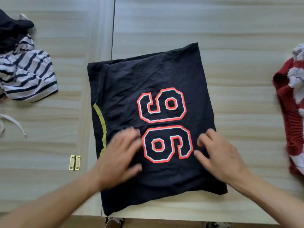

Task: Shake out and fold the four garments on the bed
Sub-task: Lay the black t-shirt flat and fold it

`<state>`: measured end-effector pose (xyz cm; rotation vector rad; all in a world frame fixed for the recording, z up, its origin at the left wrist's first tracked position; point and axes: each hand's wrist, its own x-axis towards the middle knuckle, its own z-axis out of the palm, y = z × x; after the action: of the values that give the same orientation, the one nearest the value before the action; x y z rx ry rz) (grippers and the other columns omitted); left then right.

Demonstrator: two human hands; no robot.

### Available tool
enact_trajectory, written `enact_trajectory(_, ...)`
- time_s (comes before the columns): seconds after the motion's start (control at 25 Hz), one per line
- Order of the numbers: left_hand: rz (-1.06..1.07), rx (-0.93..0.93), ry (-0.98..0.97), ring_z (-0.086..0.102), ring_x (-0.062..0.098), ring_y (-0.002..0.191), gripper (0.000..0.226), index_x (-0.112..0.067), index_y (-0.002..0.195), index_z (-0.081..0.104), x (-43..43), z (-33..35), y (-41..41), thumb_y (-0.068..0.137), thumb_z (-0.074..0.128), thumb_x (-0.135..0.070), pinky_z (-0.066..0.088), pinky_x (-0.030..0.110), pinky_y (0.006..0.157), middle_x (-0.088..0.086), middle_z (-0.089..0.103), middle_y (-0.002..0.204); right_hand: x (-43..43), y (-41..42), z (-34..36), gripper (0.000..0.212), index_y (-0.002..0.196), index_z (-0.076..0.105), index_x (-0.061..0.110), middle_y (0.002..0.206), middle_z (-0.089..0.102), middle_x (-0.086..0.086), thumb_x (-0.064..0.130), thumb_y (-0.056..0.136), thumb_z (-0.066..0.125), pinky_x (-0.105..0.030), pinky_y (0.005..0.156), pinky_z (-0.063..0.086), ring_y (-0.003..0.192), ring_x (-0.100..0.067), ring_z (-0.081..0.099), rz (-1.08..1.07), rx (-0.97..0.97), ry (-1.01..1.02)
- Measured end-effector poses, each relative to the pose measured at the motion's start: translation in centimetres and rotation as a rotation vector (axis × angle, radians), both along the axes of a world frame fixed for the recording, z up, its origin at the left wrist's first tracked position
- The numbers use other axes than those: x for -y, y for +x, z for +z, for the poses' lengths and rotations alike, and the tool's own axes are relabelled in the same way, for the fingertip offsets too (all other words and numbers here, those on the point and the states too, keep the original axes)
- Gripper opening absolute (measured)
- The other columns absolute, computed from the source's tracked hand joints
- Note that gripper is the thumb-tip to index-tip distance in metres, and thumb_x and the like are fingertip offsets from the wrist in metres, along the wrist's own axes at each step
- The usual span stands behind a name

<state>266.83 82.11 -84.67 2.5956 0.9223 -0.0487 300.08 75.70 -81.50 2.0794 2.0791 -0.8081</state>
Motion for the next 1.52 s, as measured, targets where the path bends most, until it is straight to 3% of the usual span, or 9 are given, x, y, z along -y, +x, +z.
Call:
enact_trajectory(0.12,-0.316,-0.191,-0.113,0.056,0.029,0.108,0.063,-0.018,0.113,0.058,8.7,0.3,-3.0,0.071,0.066,-0.064,0.044,0.042,0.091,0.006,0.057,0.121,6.5,1.5,-0.4,0.041,0.094,0.050,0.026,0.101,0.046,0.006,0.048,0.063,0.065,-0.034,0.067,0.045,0.087,-0.022,0.053,0.415,0.022,-0.118)
enact_trajectory(0.28,-0.178,-0.234,-0.091,0.060,0.027,0.095,0.044,-0.017,0.116,0.056,9.1,-1.5,-5.0,0.072,0.054,-0.014,0.052,0.035,0.071,0.006,0.060,0.112,9.2,4.0,-2.7,0.067,0.116,0.055,0.022,0.113,0.053,-0.001,0.020,0.052,0.076,-0.035,0.073,0.054,0.094,-0.024,0.058,0.525,0.083,-0.066)
enact_trajectory(0.44,-0.176,-0.151,-0.125,0.056,0.020,0.081,0.045,-0.016,0.108,0.058,6.4,-0.9,-4.6,0.068,0.056,0.004,0.055,0.031,0.060,0.001,0.058,0.098,7.1,4.9,-3.6,0.048,0.105,0.058,0.019,0.102,0.053,-0.001,-0.004,0.065,0.072,-0.032,0.058,0.051,0.083,-0.021,0.053,0.604,0.063,-0.005)
enact_trajectory(0.76,0.511,0.337,-0.373,0.061,0.003,0.072,0.032,-0.017,0.087,0.067,-6.6,6.5,-2.2,0.065,0.050,-0.001,0.050,0.028,0.068,-0.008,0.067,0.075,-8.8,3.4,5.1,0.036,0.091,0.057,0.026,0.079,0.067,0.001,-0.002,0.069,0.062,-0.035,0.059,0.044,0.072,-0.029,0.063,0.260,-0.077,-0.032)
enact_trajectory(0.92,0.763,0.391,-0.141,0.058,0.014,0.081,0.030,-0.009,0.100,0.064,-18.2,7.5,-1.2,0.075,0.047,-0.009,0.047,0.032,0.074,0.012,0.068,0.089,-21.6,4.4,7.3,0.038,0.110,0.066,0.017,0.102,0.071,-0.013,-0.002,0.078,0.058,-0.036,0.077,0.047,0.091,-0.028,0.062,-0.037,-0.157,0.174)
enact_trajectory(1.08,0.708,0.167,0.248,0.049,0.031,0.126,0.051,-0.014,0.138,0.050,-22.9,3.7,1.6,0.089,0.051,-0.026,0.037,0.041,0.104,0.012,0.055,0.138,-26.5,2.1,2.5,0.058,0.141,0.044,0.013,0.136,0.050,-0.021,0.016,0.085,0.059,-0.049,0.103,0.042,0.123,-0.041,0.048,-0.169,0.056,0.371)
enact_trajectory(1.24,0.328,-0.173,0.128,0.004,0.029,0.157,0.076,-0.022,0.161,0.019,-18.6,-2.8,4.4,0.096,0.032,-0.060,0.011,0.057,0.124,0.008,0.011,0.170,-21.7,-2.3,-5.4,0.073,0.159,0.022,0.022,0.167,0.013,-0.012,0.056,0.096,0.038,-0.051,0.123,0.015,0.154,-0.033,0.013,0.131,0.071,0.218)
enact_trajectory(1.36,0.425,-0.208,0.101,-0.012,0.021,0.157,0.081,-0.025,0.163,0.001,-16.1,-6.0,3.3,0.097,0.019,-0.070,-0.001,0.060,0.124,-0.001,-0.007,0.171,-18.8,-1.3,-9.5,0.078,0.161,0.002,0.030,0.170,-0.008,-0.001,0.071,0.095,0.012,-0.050,0.125,-0.004,0.156,-0.023,-0.009,0.056,0.149,0.204)
enact_trajectory(1.52,0.797,-0.241,0.050,-0.015,0.025,0.156,0.088,-0.024,0.162,-0.006,-15.1,-5.1,2.0,0.096,0.025,-0.073,-0.008,0.056,0.123,0.002,-0.014,0.170,-17.6,0.4,-9.0,0.084,0.161,-0.002,0.027,0.170,-0.009,-0.006,0.072,0.095,0.025,-0.051,0.122,-0.008,0.156,-0.026,-0.009,-0.300,0.212,0.186)
